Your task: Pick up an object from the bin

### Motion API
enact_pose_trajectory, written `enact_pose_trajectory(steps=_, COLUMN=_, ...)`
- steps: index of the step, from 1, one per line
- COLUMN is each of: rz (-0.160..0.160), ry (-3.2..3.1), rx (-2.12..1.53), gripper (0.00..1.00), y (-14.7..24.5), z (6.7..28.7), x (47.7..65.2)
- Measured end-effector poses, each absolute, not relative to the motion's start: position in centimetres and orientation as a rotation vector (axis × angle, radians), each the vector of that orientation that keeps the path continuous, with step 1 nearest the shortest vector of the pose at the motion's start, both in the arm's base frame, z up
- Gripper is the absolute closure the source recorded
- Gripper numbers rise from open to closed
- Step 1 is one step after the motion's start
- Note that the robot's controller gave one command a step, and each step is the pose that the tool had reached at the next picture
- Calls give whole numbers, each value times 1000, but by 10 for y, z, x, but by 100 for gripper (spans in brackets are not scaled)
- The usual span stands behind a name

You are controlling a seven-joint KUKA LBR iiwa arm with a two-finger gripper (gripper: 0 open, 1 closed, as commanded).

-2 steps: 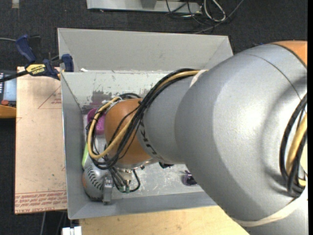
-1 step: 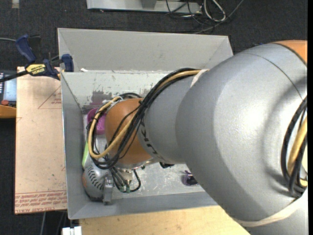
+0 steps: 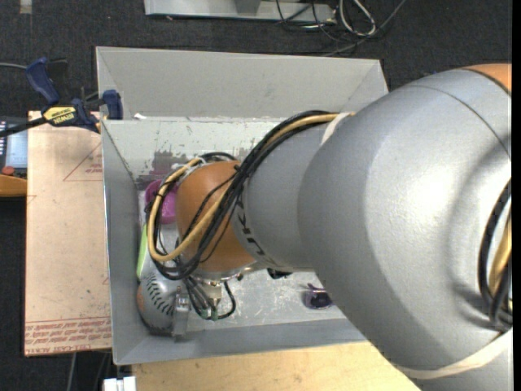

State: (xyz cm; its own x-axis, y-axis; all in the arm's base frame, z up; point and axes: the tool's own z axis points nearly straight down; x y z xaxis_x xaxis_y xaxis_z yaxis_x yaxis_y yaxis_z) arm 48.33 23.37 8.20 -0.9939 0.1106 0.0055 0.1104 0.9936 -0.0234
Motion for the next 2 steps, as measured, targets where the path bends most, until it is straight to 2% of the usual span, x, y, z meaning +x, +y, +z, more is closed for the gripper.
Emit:
enact_pose_trajectory(steps=1, rz=23, ry=-3135, rx=-169, gripper=100, y=238, z=101, x=483)
enact_pose_trajectory(steps=2, rz=17, ry=-3137, rx=-166, gripper=100, y=240, z=109, x=484)
